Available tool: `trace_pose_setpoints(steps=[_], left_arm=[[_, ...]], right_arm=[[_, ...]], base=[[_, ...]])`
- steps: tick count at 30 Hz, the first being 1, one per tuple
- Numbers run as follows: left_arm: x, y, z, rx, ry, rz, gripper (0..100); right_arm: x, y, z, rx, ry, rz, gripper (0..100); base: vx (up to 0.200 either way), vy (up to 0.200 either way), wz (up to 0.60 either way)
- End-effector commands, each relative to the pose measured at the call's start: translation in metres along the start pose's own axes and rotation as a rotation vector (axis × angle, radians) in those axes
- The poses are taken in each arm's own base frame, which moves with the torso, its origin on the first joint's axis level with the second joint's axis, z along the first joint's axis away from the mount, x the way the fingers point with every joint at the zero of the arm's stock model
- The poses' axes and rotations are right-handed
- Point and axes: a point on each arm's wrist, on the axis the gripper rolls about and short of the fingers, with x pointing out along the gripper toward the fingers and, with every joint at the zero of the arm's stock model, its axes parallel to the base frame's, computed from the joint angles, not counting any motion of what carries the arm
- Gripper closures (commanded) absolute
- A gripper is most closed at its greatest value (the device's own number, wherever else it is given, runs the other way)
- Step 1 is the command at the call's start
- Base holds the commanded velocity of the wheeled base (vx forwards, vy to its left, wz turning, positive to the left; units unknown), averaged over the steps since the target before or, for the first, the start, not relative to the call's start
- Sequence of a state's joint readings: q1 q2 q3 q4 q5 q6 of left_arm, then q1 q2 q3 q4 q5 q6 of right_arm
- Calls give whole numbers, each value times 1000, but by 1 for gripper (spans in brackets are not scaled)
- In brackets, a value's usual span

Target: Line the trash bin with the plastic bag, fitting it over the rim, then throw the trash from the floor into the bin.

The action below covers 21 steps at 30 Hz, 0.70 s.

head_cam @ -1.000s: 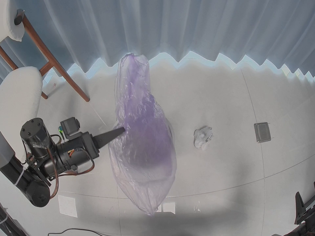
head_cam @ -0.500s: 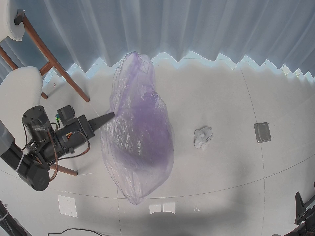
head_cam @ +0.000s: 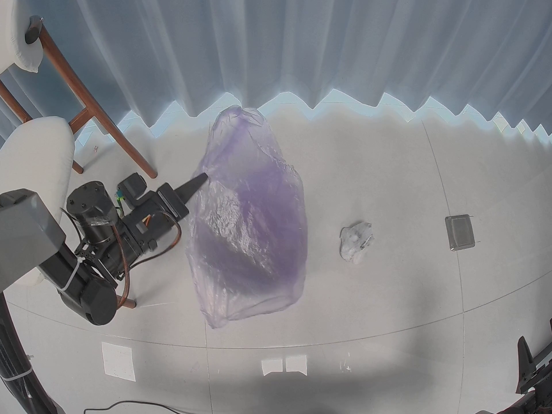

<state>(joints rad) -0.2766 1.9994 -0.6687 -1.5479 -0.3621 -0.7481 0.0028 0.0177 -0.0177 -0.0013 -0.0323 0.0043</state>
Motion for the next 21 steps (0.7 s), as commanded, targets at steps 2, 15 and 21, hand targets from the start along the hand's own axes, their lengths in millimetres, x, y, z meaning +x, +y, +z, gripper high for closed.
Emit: trace_pose_setpoints(steps=[2,15,21], left_arm=[[-9,-10,-23,-46,114,-28,100],[-32,-45,12,-12,136,-12,100],[-37,-55,12,-37,193,14,100]], right_arm=[[0,0,-5,0,3,0,0],[0,0,-5,-7,3,5,0],[-5,1,79,212,-229,124,0]], base=[[0,0,0],[0,0,0],[0,0,0]])
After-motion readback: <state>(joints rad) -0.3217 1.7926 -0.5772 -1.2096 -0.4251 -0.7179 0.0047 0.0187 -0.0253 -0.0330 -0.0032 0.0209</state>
